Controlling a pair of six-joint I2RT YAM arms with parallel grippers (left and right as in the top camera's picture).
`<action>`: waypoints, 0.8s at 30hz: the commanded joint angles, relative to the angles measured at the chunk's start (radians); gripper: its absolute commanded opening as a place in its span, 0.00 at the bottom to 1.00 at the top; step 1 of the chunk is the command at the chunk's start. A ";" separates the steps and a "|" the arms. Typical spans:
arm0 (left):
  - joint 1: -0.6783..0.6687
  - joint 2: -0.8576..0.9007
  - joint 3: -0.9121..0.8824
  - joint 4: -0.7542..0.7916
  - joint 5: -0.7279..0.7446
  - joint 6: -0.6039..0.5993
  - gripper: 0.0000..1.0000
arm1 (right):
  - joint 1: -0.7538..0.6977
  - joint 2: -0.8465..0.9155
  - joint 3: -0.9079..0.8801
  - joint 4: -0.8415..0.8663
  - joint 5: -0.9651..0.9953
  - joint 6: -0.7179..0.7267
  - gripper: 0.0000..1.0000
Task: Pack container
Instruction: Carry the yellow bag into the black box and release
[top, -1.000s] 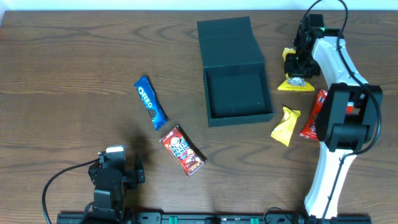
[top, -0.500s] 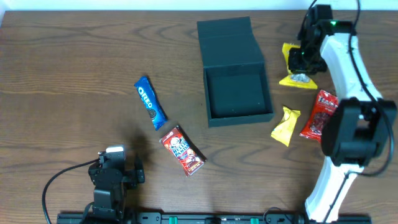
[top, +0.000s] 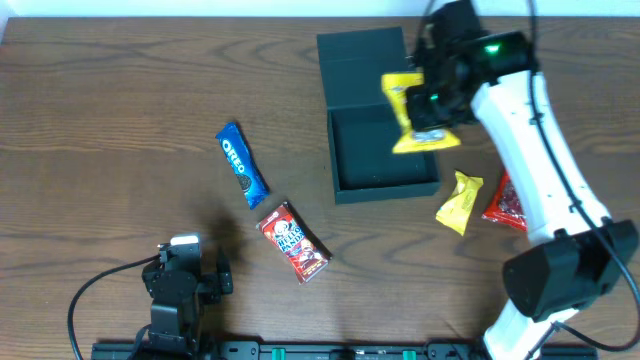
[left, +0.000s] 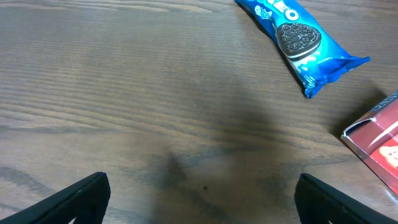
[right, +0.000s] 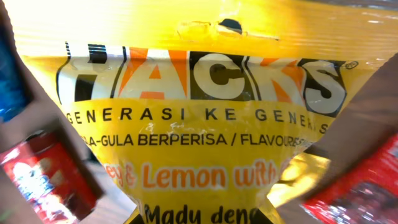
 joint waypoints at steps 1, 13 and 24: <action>-0.002 -0.006 -0.020 -0.015 -0.006 0.007 0.95 | 0.034 0.006 0.001 0.005 -0.022 0.007 0.07; -0.002 -0.006 -0.020 -0.015 -0.006 0.007 0.96 | 0.010 0.030 -0.289 0.309 -0.010 0.058 0.07; -0.002 -0.006 -0.020 -0.015 -0.007 0.007 0.96 | -0.032 0.030 -0.414 0.410 0.084 0.058 0.11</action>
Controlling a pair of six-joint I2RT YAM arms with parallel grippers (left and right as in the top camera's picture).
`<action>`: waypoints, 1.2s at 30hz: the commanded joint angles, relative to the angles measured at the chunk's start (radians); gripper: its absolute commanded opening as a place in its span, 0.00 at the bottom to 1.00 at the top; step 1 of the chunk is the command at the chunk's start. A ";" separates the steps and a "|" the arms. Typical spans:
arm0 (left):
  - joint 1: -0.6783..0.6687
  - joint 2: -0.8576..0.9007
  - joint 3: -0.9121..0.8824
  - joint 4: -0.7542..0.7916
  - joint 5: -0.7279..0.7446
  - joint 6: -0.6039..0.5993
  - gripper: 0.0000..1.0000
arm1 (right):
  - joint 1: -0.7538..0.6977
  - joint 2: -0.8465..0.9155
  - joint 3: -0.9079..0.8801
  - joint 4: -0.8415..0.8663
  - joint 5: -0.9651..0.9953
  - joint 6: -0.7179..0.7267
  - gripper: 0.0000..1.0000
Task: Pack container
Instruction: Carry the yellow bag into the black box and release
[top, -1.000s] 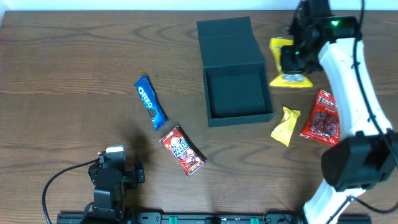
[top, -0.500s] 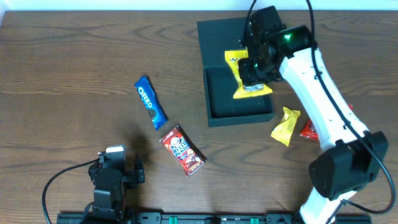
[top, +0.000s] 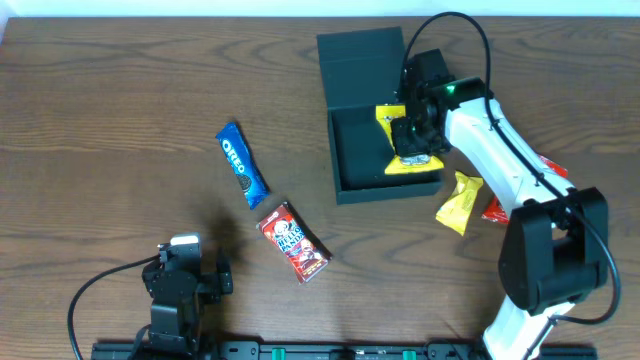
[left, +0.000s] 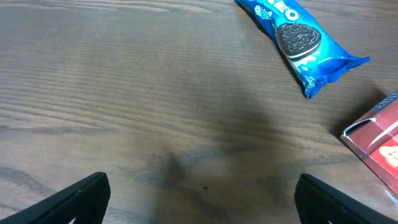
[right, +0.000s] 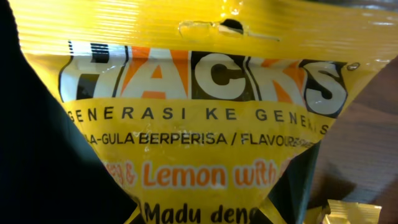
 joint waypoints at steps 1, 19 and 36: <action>-0.002 -0.006 -0.020 -0.015 -0.006 0.007 0.96 | -0.018 -0.002 -0.026 0.020 0.025 0.014 0.12; -0.002 -0.006 -0.020 -0.015 -0.007 0.007 0.96 | -0.014 -0.002 -0.031 0.061 -0.013 0.014 0.99; -0.002 -0.006 -0.020 -0.015 -0.007 0.007 0.96 | -0.001 -0.455 0.042 -0.151 0.096 0.076 0.99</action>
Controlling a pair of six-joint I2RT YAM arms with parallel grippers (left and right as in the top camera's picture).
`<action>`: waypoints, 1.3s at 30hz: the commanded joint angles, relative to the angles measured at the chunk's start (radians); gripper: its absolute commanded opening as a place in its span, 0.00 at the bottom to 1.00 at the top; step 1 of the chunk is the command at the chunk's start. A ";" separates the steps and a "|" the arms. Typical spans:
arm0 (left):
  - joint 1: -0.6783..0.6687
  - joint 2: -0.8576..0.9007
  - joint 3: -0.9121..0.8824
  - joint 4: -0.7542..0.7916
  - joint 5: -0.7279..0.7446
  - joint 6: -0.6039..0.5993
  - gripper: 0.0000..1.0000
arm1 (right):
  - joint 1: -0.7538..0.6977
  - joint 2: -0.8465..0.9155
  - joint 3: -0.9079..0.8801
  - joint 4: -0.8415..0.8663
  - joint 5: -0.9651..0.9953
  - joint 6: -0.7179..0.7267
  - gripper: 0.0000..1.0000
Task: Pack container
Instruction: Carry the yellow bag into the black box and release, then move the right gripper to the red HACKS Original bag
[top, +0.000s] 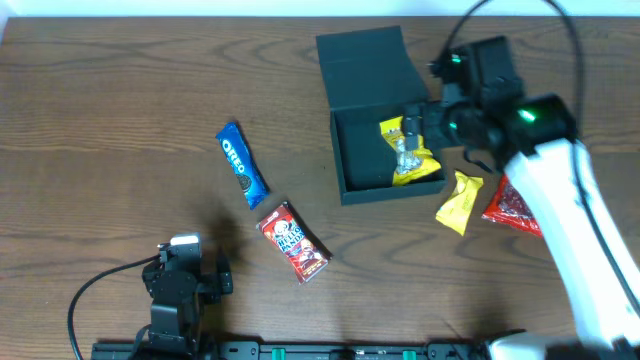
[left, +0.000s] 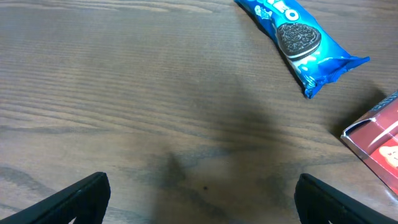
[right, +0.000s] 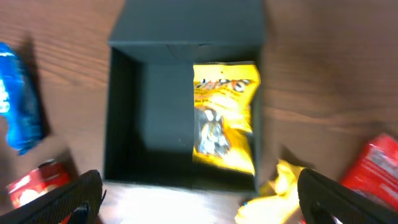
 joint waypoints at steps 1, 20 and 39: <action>-0.002 -0.006 -0.020 -0.015 -0.007 0.007 0.96 | -0.002 -0.071 0.006 -0.084 0.170 0.115 0.99; -0.002 -0.006 -0.020 -0.015 -0.007 0.007 0.96 | -0.354 -0.233 -0.551 -0.013 0.188 0.403 0.99; -0.002 -0.006 -0.020 -0.015 -0.007 0.007 0.96 | -0.583 0.032 -0.604 0.367 0.019 0.084 0.99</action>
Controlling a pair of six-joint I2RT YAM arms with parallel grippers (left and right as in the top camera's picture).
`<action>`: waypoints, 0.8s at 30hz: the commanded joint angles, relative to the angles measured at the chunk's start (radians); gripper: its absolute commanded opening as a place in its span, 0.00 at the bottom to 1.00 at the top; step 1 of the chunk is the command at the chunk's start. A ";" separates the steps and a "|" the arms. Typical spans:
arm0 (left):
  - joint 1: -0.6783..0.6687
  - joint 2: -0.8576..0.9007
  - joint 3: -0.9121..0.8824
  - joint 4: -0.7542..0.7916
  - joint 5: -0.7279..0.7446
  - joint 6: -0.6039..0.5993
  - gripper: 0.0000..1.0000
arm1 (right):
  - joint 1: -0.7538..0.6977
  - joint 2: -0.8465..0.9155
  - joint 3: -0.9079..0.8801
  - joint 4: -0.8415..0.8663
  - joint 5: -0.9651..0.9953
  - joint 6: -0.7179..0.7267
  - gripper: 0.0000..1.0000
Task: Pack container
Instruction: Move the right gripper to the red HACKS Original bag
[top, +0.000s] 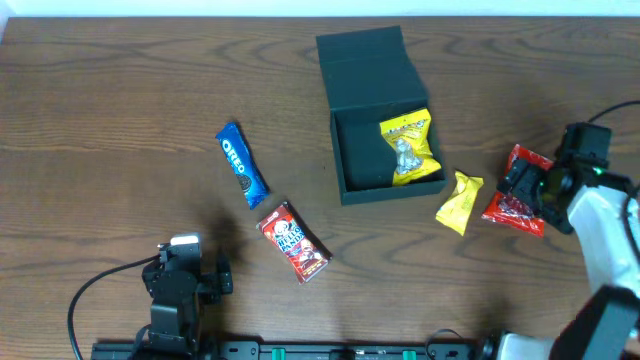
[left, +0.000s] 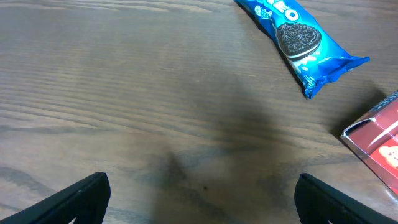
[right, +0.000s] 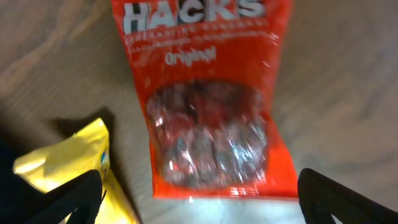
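A dark box (top: 385, 150) with its lid raised stands at the back middle; a yellow Hacks bag (top: 410, 146) lies inside it. My right gripper (right: 199, 202) is open just above a red Hacks bag (right: 208, 112), which also shows at the right (top: 512, 205). A small yellow pack (top: 459, 202) lies next to it (right: 74, 162). The blue Oreo pack (top: 242, 164) and a red snack pack (top: 293, 241) lie left of the box. My left gripper (left: 199, 199) is open over bare wood near the front, the Oreo pack (left: 298, 38) ahead of it.
The table (top: 100, 120) is brown wood. The box's upright lid (top: 362, 55) stands at the box's far side. A corner of the red snack pack (left: 379, 140) shows at the right of the left wrist view.
My right gripper has moved from above the box to the right, and now hangs open over the red Hacks bag. The yellow bag stays in the box. The left arm is unmoved.
My right gripper first held the yellow Hacks bag above the box, then lower inside it. It then stood open above the box with the bag lying inside. Now it is over the red Hacks bag. The left arm stayed still throughout.
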 joint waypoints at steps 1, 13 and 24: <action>-0.002 -0.006 -0.020 -0.015 -0.007 0.007 0.96 | -0.004 0.040 -0.001 0.037 -0.020 -0.079 0.99; -0.002 -0.006 -0.020 -0.015 -0.006 0.007 0.96 | -0.011 0.168 -0.001 0.119 -0.018 -0.091 0.99; -0.002 -0.006 -0.020 -0.015 -0.006 0.007 0.96 | -0.010 0.188 -0.001 0.121 -0.011 -0.091 0.99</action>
